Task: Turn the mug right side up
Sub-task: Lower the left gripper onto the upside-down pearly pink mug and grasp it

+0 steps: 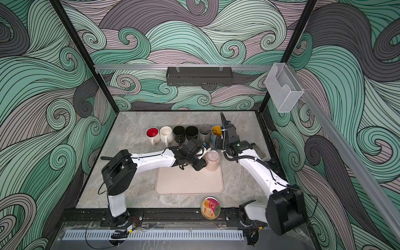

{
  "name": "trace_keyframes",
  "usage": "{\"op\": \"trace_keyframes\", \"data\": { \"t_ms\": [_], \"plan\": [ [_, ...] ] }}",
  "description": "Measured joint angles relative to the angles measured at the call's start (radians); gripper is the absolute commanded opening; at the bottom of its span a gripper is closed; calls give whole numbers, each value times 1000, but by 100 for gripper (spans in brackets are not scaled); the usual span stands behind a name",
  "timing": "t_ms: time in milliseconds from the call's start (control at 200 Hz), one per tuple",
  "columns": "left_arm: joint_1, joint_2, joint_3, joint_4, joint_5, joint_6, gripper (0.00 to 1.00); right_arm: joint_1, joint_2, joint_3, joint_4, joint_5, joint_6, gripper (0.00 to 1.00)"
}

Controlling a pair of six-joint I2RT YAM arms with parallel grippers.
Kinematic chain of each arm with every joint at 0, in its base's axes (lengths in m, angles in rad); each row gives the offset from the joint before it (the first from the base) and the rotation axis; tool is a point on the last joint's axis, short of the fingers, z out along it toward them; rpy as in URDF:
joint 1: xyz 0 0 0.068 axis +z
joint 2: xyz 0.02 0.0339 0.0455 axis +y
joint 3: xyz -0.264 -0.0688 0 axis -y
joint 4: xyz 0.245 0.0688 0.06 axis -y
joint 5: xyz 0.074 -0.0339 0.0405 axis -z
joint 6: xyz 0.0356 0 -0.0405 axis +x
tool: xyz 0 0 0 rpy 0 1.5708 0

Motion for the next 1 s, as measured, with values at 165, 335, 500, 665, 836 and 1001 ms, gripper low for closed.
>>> {"op": "trace_keyframes", "data": {
  "t_ms": [165, 335, 500, 665, 836, 1001],
  "plan": [
    [-2, 4, 2, 0, 0, 3, 38, -2, -2, -1, 5, -1, 0, 39],
    [-5, 13, 2, 1, -1, 4, 33, -2, -5, -7, 8, -3, 1, 39],
    [-10, 13, 2, 3, -3, 5, 27, -2, -14, -18, 10, -10, 1, 39],
    [-16, 13, 2, 11, -31, 10, 9, -2, -22, -20, 13, -16, 1, 39],
    [-17, 8, -12, 32, -53, 10, 0, -2, -35, -31, 14, -21, 1, 39],
    [-24, -4, -23, 26, -96, 12, 0, -2, -45, -36, 18, -23, 1, 39]
  ]
}}
